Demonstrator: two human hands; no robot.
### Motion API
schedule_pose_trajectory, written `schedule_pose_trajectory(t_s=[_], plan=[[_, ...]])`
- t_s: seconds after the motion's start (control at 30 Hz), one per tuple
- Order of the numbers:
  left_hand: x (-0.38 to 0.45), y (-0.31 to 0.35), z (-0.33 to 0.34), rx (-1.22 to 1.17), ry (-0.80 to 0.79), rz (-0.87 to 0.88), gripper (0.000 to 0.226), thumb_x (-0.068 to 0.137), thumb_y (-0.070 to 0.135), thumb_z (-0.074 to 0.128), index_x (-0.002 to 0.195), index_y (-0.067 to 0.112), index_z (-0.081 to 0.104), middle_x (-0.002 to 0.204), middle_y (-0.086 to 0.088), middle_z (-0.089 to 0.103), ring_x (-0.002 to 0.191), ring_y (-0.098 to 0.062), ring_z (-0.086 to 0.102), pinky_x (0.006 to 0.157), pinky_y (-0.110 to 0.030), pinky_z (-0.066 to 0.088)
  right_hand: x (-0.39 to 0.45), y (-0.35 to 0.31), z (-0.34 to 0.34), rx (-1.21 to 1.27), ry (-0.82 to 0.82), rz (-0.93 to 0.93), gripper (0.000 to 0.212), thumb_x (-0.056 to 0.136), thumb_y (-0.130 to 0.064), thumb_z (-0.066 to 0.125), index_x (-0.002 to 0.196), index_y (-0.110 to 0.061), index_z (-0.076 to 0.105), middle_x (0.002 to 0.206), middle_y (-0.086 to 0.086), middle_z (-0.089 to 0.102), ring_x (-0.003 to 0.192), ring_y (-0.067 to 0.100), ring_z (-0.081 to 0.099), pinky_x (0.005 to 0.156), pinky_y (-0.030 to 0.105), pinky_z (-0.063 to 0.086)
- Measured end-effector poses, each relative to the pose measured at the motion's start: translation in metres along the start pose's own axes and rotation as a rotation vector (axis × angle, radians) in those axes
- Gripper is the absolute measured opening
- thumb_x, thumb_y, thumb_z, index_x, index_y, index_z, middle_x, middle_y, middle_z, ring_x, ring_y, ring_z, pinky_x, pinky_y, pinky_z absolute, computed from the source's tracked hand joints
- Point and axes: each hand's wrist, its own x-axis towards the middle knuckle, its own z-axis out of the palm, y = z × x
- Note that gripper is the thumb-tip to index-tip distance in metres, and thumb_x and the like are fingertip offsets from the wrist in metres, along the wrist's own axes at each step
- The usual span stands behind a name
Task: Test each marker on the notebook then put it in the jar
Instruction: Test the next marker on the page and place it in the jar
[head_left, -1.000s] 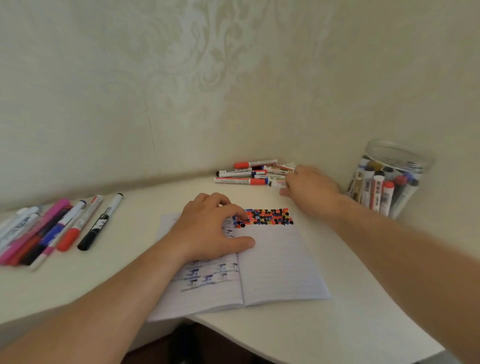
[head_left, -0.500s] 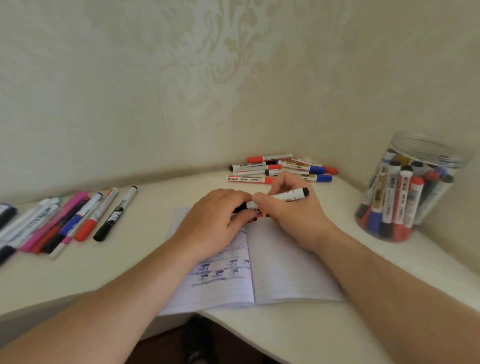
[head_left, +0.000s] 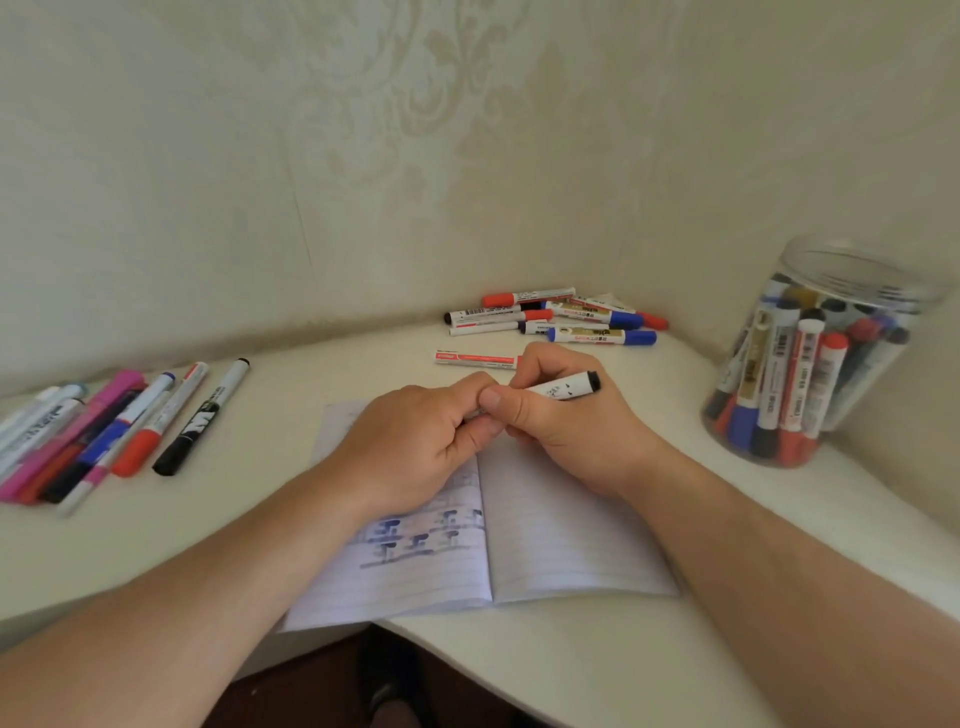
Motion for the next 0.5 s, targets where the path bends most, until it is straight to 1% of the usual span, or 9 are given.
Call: schedule_pose_trajectory(t_s=[0.1, 0.13, 0.17, 0.2, 0.27, 0.33, 0.37, 0.43, 0.5], plan=[[0.001, -0.001, -0.003, -0.029, 0.004, -0.015, 0.04, 0.092, 0.074, 0.03, 0.118, 0.047, 0.046, 0.067, 0.035, 0.056, 0.056, -0.002, 0.047, 0.059, -0.031, 0.039, -0.001, -0.001, -0.003, -0.005, -0.005, 0.0, 0.041, 0.08, -0.02, 0.085, 0.079, 0.007, 0.054, 0.066, 0.013, 0.058, 0.059, 0.018, 0.05, 0.055, 0.027, 0.041], [0.001, 0.0, -0.004, -0.04, 0.004, -0.007, 0.038, 0.092, 0.073, 0.034, 0.118, 0.047, 0.045, 0.068, 0.032, 0.057, 0.057, 0.001, 0.049, 0.059, -0.03, 0.039, -0.001, -0.001, -0.004, -0.011, -0.006, 0.001, 0.042, 0.081, -0.019, 0.087, 0.081, 0.007, 0.055, 0.07, 0.015, 0.059, 0.063, 0.02, 0.05, 0.057, 0.028, 0.041], [0.001, 0.001, -0.004, -0.047, 0.001, -0.008, 0.035, 0.091, 0.071, 0.041, 0.117, 0.047, 0.044, 0.067, 0.024, 0.058, 0.058, 0.001, 0.051, 0.058, -0.031, 0.039, -0.001, -0.001, -0.004, -0.019, -0.003, 0.003, 0.038, 0.082, -0.019, 0.087, 0.082, 0.004, 0.057, 0.073, 0.016, 0.06, 0.065, 0.02, 0.05, 0.058, 0.028, 0.041], [0.0, 0.002, -0.003, -0.056, -0.003, -0.017, 0.033, 0.091, 0.067, 0.05, 0.116, 0.046, 0.041, 0.066, 0.016, 0.057, 0.06, -0.001, 0.053, 0.058, -0.033, 0.041, -0.002, 0.0, -0.005, -0.033, 0.002, 0.005, 0.032, 0.082, -0.02, 0.085, 0.08, -0.003, 0.059, 0.075, 0.016, 0.061, 0.066, 0.02, 0.051, 0.059, 0.027, 0.041], [-0.001, 0.002, -0.001, -0.112, -0.013, -0.073, 0.039, 0.093, 0.045, 0.064, 0.115, 0.038, 0.032, 0.073, 0.009, 0.057, 0.064, -0.007, 0.055, 0.059, -0.034, 0.043, -0.001, -0.003, -0.006, -0.038, 0.026, 0.023, 0.022, 0.083, -0.023, 0.081, 0.073, -0.017, 0.062, 0.069, 0.01, 0.062, 0.061, 0.017, 0.05, 0.057, 0.026, 0.041], [-0.001, -0.001, 0.0, -0.187, -0.013, -0.107, 0.032, 0.099, 0.026, 0.059, 0.112, 0.032, 0.031, 0.083, 0.01, 0.061, 0.069, -0.007, 0.056, 0.062, -0.029, 0.041, 0.0, -0.01, -0.01, 0.004, 0.075, 0.057, 0.02, 0.086, -0.021, 0.075, 0.071, -0.023, 0.063, 0.064, 0.006, 0.061, 0.058, 0.017, 0.05, 0.055, 0.027, 0.04], [-0.001, -0.003, 0.0, -0.204, -0.016, -0.123, 0.024, 0.102, 0.023, 0.055, 0.112, 0.029, 0.034, 0.09, 0.011, 0.064, 0.074, -0.005, 0.058, 0.064, -0.023, 0.041, 0.001, -0.013, -0.013, 0.043, 0.114, 0.076, 0.021, 0.089, -0.019, 0.073, 0.07, -0.024, 0.065, 0.064, 0.005, 0.061, 0.059, 0.018, 0.051, 0.055, 0.027, 0.04], [-0.001, -0.005, -0.001, -0.206, -0.015, -0.152, 0.011, 0.106, 0.025, 0.051, 0.114, 0.027, 0.044, 0.105, 0.013, 0.066, 0.089, 0.0, 0.06, 0.072, -0.015, 0.043, 0.001, -0.021, -0.025, 0.139, 0.186, 0.115, 0.03, 0.098, -0.015, 0.068, 0.07, -0.025, 0.07, 0.068, 0.003, 0.061, 0.063, 0.018, 0.053, 0.059, 0.029, 0.044], [0.001, -0.007, -0.002, -0.168, -0.003, -0.159, 0.008, 0.105, 0.028, 0.055, 0.112, 0.03, 0.056, 0.111, 0.015, 0.063, 0.101, -0.001, 0.057, 0.084, -0.019, 0.045, -0.001, -0.024, -0.035, 0.183, 0.191, 0.145, 0.034, 0.104, -0.018, 0.061, 0.072, -0.022, 0.074, 0.071, 0.004, 0.061, 0.065, 0.018, 0.055, 0.061, 0.03, 0.046]])
